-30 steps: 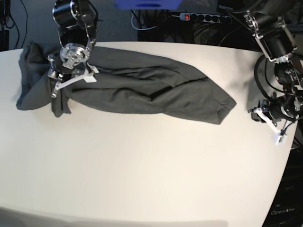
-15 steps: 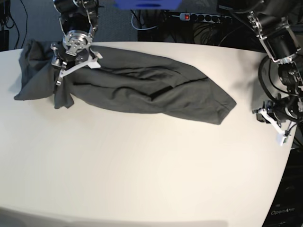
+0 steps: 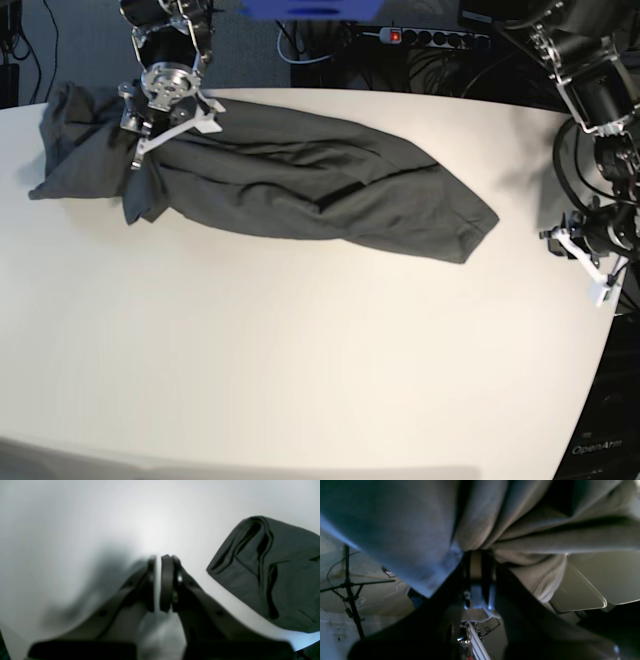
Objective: Fold the T-shirt properly
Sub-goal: 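Open the left gripper and move it back to the strip's end, then grasp the strip's end with the left gripper and push it inward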
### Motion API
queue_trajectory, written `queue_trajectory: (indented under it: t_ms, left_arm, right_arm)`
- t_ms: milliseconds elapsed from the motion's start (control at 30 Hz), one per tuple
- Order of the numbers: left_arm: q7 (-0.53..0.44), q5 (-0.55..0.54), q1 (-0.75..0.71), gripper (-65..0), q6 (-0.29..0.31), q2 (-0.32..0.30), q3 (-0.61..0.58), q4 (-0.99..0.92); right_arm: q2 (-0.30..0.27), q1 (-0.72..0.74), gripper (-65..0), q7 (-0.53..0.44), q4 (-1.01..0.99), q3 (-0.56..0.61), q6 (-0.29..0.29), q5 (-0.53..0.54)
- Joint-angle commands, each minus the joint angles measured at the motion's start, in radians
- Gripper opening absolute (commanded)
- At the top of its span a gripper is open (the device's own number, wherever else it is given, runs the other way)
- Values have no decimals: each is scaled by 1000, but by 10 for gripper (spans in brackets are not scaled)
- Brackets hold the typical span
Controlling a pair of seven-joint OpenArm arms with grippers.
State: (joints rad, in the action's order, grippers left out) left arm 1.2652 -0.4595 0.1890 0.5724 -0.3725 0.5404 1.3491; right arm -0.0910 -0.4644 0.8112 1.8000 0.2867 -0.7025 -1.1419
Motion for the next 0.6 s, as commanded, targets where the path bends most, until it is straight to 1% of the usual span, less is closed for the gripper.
queue_trajectory:
  t_ms: [0, 133, 267, 300, 367, 433, 467, 567]
  left_arm:
    - [-8, -29, 39, -619, 4, -7, -3, 14]
    - [-8, -111, 47, -618, 4, 7, -67, 11]
    - [-8, -192, 51, -615, 2, 11, -133, 11]
    - [-8, -219, 53, -600, 2, 11, -148, 11]
    - [-8, -272, 70, -539, 2, 11, -182, 10]
    - [-9, -304, 73, -458, -1, 11, -211, 10]
    - [-12, -315, 74, -412, -2, 14, -228, 8]
    - [-12, -302, 76, -303, -5, 40, -256, 8]
  right_arm:
    - [0, -1, -646, 9, 11, 1, 4, -8]
    - [23, 0, -640, 9, 13, -1, 4, -8]
    - [23, 0, -640, 10, 13, -1, 4, -10]
    - [23, 0, -640, 14, 13, -1, 4, -10]
    - [21, 0, -640, 15, 13, -1, 4, -10]
    - [21, -1, -635, 17, 13, -1, 4, -10]
    - [21, -3, -620, 17, 13, -1, 4, -10]
    - [21, -3, -556, 14, 14, -1, 4, -10]
